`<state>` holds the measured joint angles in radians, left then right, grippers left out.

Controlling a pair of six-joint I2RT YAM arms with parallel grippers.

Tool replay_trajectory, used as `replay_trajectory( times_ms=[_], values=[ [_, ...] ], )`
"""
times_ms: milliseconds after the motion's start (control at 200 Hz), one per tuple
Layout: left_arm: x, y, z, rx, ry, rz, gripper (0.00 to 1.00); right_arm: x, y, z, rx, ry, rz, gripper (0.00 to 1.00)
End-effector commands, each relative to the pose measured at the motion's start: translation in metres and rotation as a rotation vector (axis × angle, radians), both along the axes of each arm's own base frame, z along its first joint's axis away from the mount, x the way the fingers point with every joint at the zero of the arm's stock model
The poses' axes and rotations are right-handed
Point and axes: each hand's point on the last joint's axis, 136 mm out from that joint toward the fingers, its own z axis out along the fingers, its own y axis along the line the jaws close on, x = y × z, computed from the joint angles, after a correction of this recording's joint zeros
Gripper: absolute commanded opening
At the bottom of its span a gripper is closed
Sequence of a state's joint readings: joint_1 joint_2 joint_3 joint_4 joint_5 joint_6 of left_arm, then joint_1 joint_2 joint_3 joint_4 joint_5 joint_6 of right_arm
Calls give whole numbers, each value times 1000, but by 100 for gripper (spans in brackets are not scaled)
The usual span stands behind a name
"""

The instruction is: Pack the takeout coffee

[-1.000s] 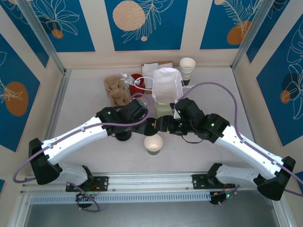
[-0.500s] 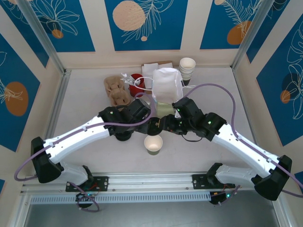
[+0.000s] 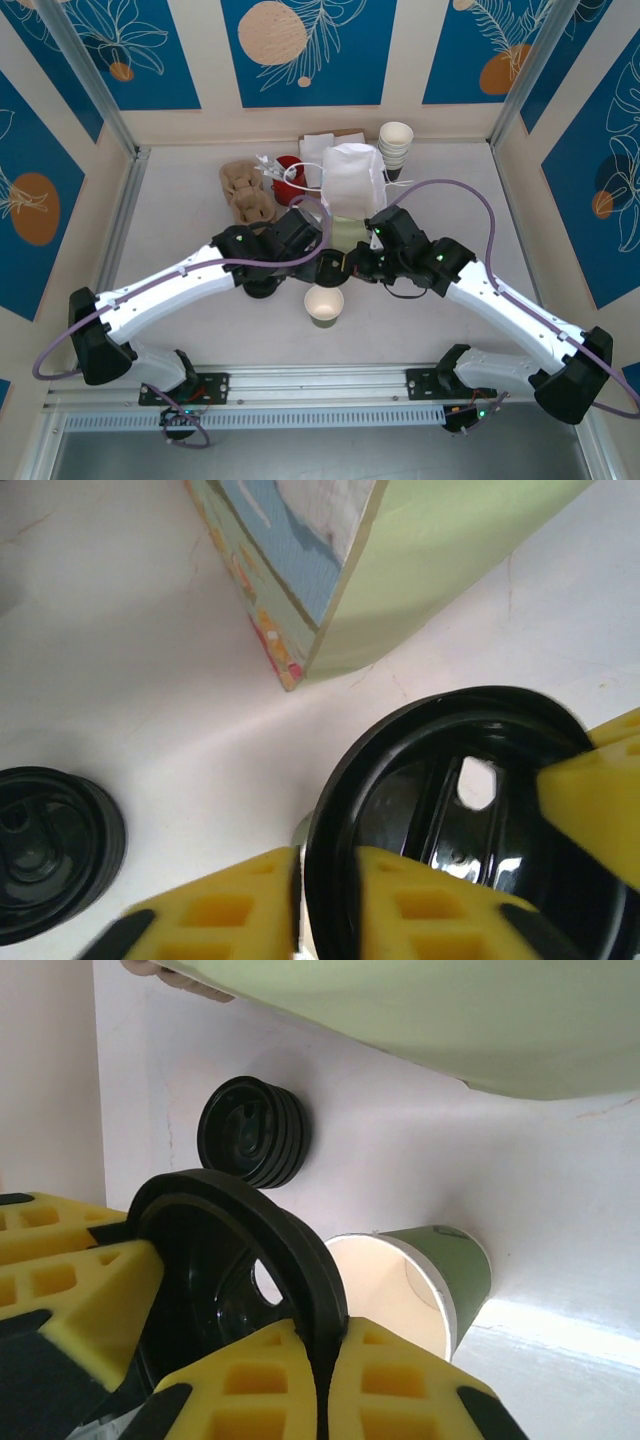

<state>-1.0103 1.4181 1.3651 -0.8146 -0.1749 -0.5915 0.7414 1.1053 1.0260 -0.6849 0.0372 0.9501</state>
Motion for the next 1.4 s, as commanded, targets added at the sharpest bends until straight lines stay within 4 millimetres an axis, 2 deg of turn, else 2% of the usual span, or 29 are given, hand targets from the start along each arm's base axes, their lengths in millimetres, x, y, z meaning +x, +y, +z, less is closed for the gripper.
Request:
replay_trajectory(
  times_ms=[0,115,230,335,410,550,695,785,855,1050,1220,1390],
  values=[
    [-6,-16,22,-79,-29,-75,34,-4,-5,-6,0,32,0,0],
    [-11,-21,37,-121,-82,-160,53,-6,-15,-9,-9,51,-11,0],
    [-13,-22,55,-152,-187,-255,63,-12,-27,-11,-24,80,-11,0],
    [-17,-23,71,-171,-314,-361,67,-19,-37,-12,-38,121,4,0],
    [-22,-24,82,-188,-408,-451,66,-26,-44,-13,-54,154,21,0],
    [-31,-25,92,-194,-590,-598,66,-39,-53,-15,-67,201,50,0],
    [-55,-36,79,-181,-733,-870,66,-48,-62,-19,-72,241,62,0],
    [-62,-40,73,-174,-770,-952,66,-51,-64,-19,-72,258,73,0],
    [-77,-44,62,-170,-788,-1091,66,-53,-66,-18,-76,265,80,0],
    [-82,-53,55,-168,-800,-1176,67,-55,-70,-16,-91,279,96,0],
    [-78,-63,40,-124,-756,-1234,57,-56,-67,-17,-84,300,116,0],
    [-82,-70,34,-129,-764,-1296,55,-56,-66,-18,-83,311,121,0]
  ],
)
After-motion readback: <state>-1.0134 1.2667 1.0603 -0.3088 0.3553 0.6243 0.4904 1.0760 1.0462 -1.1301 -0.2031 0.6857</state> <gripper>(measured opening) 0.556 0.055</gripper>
